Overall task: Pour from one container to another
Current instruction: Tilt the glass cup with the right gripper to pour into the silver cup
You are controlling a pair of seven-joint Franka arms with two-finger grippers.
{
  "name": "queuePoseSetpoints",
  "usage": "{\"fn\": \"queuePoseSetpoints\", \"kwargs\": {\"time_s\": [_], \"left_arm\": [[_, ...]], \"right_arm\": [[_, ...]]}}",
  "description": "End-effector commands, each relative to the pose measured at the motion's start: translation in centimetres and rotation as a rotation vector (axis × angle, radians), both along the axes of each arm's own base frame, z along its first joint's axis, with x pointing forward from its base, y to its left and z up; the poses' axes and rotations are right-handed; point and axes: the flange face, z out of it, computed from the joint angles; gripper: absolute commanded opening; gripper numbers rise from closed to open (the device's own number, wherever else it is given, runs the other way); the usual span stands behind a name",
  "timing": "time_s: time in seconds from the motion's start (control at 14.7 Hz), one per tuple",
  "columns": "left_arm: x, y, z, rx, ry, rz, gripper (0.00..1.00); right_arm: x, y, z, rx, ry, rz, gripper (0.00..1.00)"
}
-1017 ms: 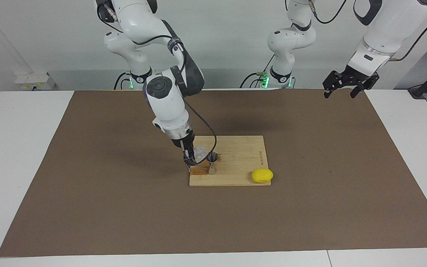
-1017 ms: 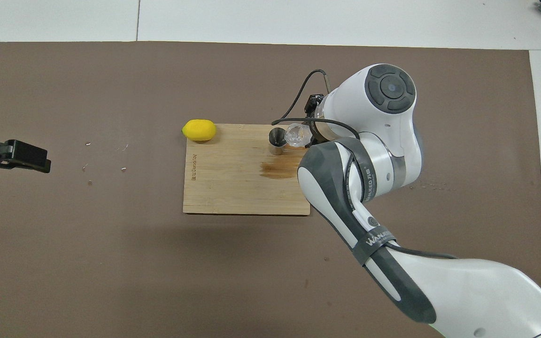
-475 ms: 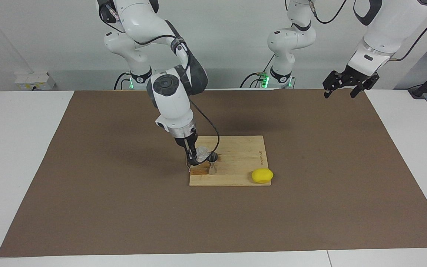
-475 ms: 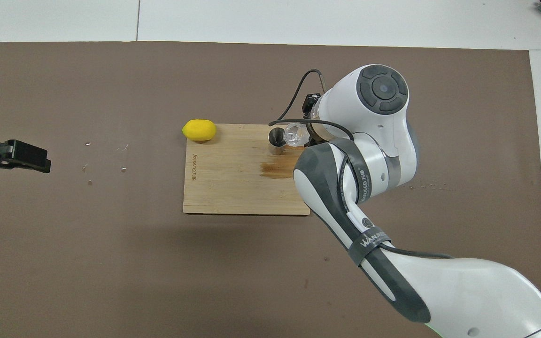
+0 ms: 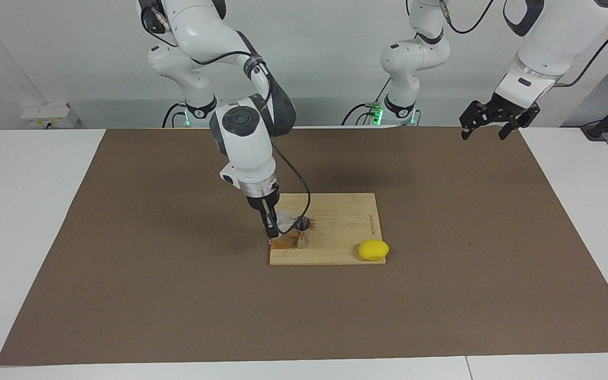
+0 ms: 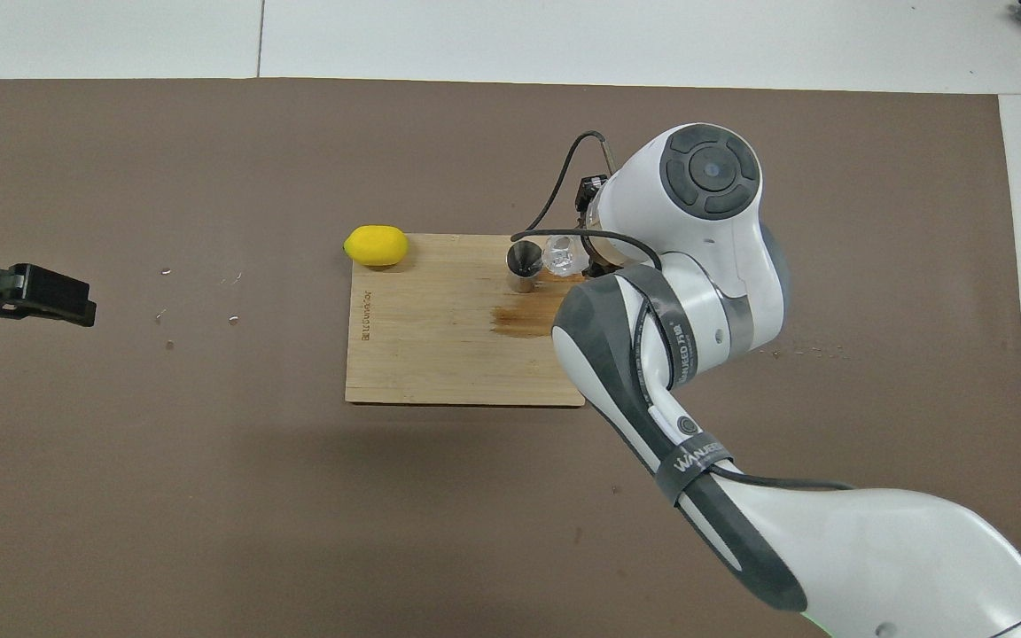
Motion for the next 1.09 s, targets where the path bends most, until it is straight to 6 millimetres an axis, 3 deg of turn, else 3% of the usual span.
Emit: {"fn": "queuePoseSetpoints", "kwargs": {"time_s": [0.0, 1.02], "left_arm": [[-0.79, 0.09, 0.13, 0.018, -0.012, -0.004, 1.00], [-0.79, 0.09, 0.13, 0.018, -0.012, -0.004, 1.00]], "right_arm": [[0.36, 1.05, 0.66, -0.027, -0.015, -0.005, 0.00], [0.18, 1.45, 0.76, -0.046, -0.022, 0.011, 0.00]]}}
